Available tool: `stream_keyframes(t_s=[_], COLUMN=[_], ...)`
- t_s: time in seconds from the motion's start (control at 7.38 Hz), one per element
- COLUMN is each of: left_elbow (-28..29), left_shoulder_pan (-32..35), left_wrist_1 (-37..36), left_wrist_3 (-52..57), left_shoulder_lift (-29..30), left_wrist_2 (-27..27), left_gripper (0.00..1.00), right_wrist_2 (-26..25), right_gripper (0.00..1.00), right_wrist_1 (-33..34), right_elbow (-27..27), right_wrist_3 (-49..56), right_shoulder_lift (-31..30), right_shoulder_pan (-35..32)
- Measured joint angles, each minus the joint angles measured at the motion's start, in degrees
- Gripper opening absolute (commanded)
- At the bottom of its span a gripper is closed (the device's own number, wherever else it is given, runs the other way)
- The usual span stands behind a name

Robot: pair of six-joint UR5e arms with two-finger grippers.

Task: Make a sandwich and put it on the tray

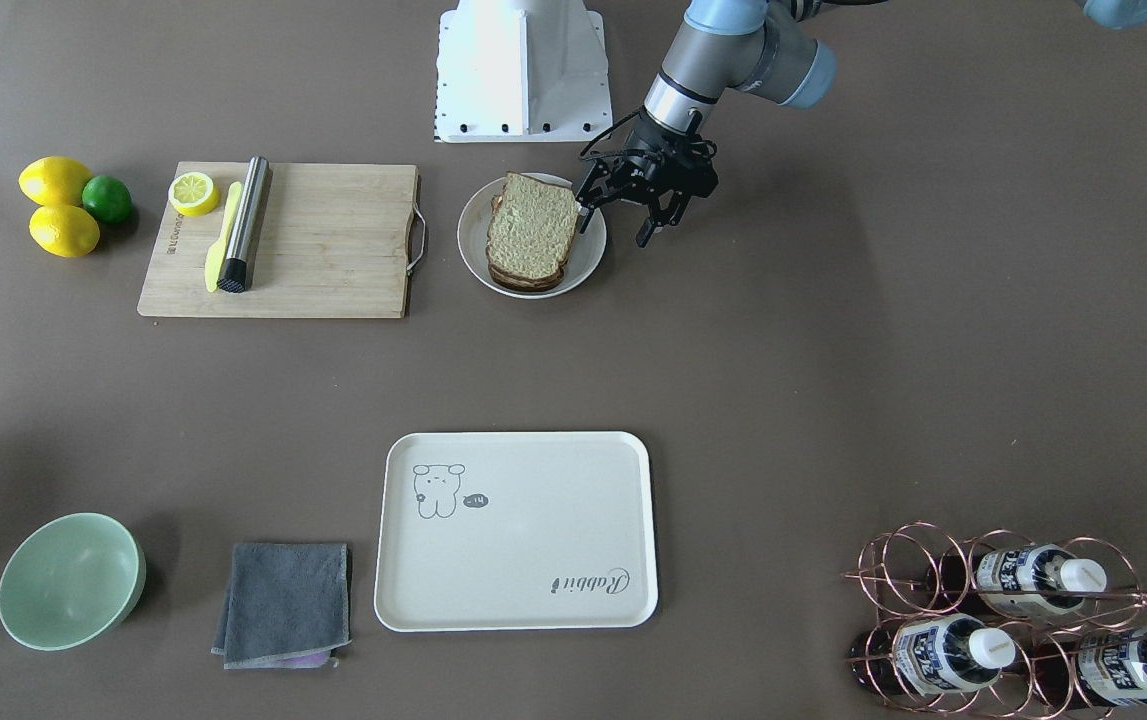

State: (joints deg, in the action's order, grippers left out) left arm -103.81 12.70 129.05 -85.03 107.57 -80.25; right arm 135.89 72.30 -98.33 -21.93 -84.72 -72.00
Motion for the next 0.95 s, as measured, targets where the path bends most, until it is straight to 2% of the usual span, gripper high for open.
stream_keyframes(t_s=[0.14,0.27,0.54,0.68,0.95], left_elbow=[0.2,0.3,-0.3,-0.6,-0.8], left_shoulder_pan=[-0.2,-0.3,-0.1,0.6,2.5], left_wrist_1=[0.1,0.3,0.4,0.6,0.9], left_wrist_3=[0.1,0.2,0.3,0.3,0.4], left_shoulder_lift=[0.1,0.2,0.3,0.1,-0.2], left_wrist_2=[-0.1,-0.2,-0.8,-2.2,-5.4], left_gripper=[0.9,0.68,0.58,0.49,0.48], right_wrist_2=[0.5,0.6,0.0,-0.4,-1.3], right_gripper=[1.0,1.0,1.0,1.0,1.0], right_wrist_1=[3.1,8.0,17.2,19.0,19.9], right_elbow=[0.0,0.0,-0.1,-0.1,-0.1], right_wrist_3=[3.6,10.4,21.6,23.4,24.3], right_shoulder_lift=[-0.1,-0.1,0.6,0.9,1.0], right_shoulder_pan=[-0.9,-2.7,-6.1,-6.6,-6.8])
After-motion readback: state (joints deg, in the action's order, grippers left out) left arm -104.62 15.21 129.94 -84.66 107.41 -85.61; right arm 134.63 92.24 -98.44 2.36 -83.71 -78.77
